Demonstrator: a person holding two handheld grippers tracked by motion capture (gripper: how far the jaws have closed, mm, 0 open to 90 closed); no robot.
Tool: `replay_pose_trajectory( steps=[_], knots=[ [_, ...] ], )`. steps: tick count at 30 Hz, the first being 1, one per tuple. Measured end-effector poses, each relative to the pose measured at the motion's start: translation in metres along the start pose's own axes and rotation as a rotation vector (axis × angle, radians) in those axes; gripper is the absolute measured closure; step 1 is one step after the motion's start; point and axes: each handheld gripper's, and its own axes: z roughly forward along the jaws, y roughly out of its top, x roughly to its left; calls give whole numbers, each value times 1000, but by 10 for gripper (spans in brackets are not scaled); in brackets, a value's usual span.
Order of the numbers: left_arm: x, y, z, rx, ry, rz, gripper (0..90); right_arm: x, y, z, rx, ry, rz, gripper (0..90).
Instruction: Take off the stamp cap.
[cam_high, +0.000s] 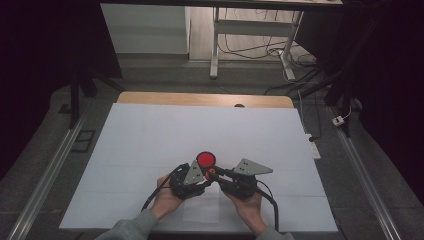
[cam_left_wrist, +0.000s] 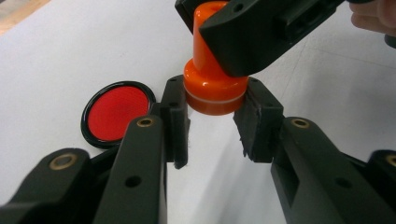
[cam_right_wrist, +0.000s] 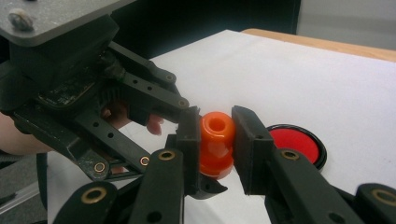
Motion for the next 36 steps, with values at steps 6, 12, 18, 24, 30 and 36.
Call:
replay_pose_trajectory(
  steps=[6, 12, 18, 24, 30, 36],
  knots=[
    [0, 0, 1, 6, -5, -10, 659, 1, -2, 1, -7, -10, -4, 735],
    [-1, -2, 3, 24, 4, -2, 658, -3, -6, 3, -3, 10, 20, 731],
    [-1, 0, 1, 11, 14, -1, 658, -4, -4, 4, -6, 30, 31, 714],
    [-1, 0, 1, 11, 16, 6, 658, -5, -4, 4, -10, 35, 40, 722],
    [0, 0, -1, -22, -16, -18, 658, -1, -2, 1, -19, 10, 18, 736],
    [1, -1, 1, -11, -30, -29, 660, 1, -4, 1, -28, -2, 4, 738]
  ],
)
